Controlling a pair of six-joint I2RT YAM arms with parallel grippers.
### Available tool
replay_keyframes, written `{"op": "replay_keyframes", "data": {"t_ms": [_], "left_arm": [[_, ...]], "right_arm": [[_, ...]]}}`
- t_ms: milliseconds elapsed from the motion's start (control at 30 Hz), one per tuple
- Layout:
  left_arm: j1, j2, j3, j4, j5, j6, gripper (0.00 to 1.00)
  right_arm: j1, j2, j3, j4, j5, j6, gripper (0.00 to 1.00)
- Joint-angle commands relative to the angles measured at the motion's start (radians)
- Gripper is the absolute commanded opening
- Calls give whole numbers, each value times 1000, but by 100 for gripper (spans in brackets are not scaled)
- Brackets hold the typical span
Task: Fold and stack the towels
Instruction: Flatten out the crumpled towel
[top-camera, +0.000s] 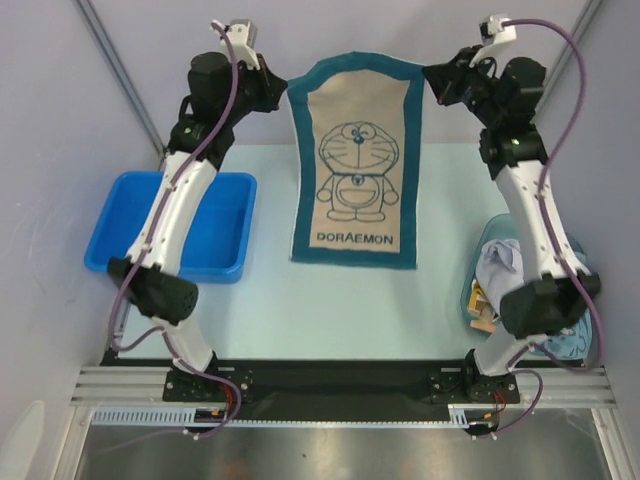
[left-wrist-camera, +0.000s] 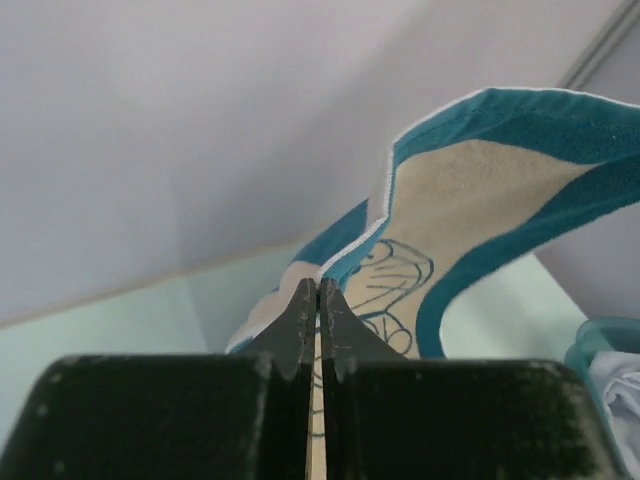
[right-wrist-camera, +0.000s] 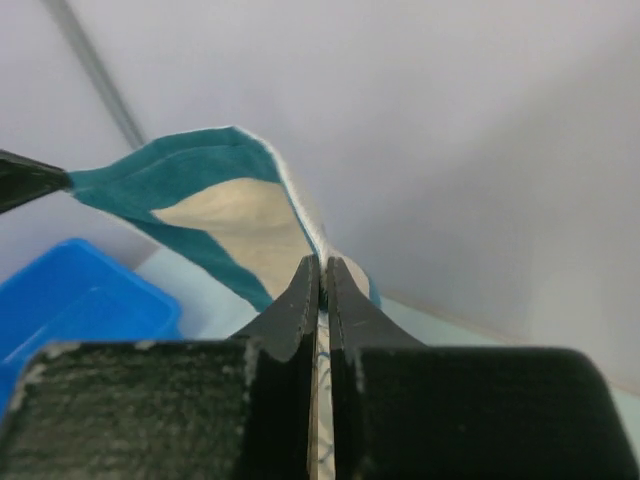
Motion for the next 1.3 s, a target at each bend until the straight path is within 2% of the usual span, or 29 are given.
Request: {"op": "replay_keyframes", "data": {"t_ms": [0, 100, 133, 233, 367, 533, 667, 800, 900, 933, 1000, 1133, 1200, 1267], "left_arm": [[-90, -330, -149, 88, -17, 82, 0], [-167, -531, -300, 79, -90, 104, 0], [-184, -586, -335, 81, -113, 98, 0], [-235, -764, -455, 84, -110, 65, 0], [-261, -906, -530, 108, 2, -19, 0], [-263, -932, -446, 102, 94, -120, 0], [-263, -853, -287, 72, 96, -137, 0], [-263, -753, -185, 32, 64, -105, 0], [-263, -666, -167, 21, -66, -28, 0], [-261, -639, -164, 10, -167, -8, 0], [-252, -548, -158, 7, -223, 58, 0], [-188, -379, -162, 47, -208, 88, 0], [-135, -313, -167, 85, -186, 95, 0], [-76, -182, -112, 136, -116, 69, 1]], "right_arm": [[51, -354, -131, 15, -1, -27, 0], [105, -533, -292, -52, 36, -37, 0], [117, -646, -328, -63, 55, -36, 0], [131, -833, -408, -125, 78, -22, 0], [131, -958, -373, -186, 49, 27, 0], [104, -963, -235, -162, -33, 142, 0], [7, -914, -134, -61, -88, 269, 0], [-36, -833, -92, -50, 10, 245, 0], [-34, -756, -89, -80, 47, 173, 0], [-33, -694, -98, -80, 46, 165, 0], [-35, -638, -155, -38, 13, 156, 0], [-38, -482, -284, 189, -11, 159, 0], [-42, -399, -292, 251, -27, 151, 0], [-56, -252, -246, 314, -57, 144, 0]]}}
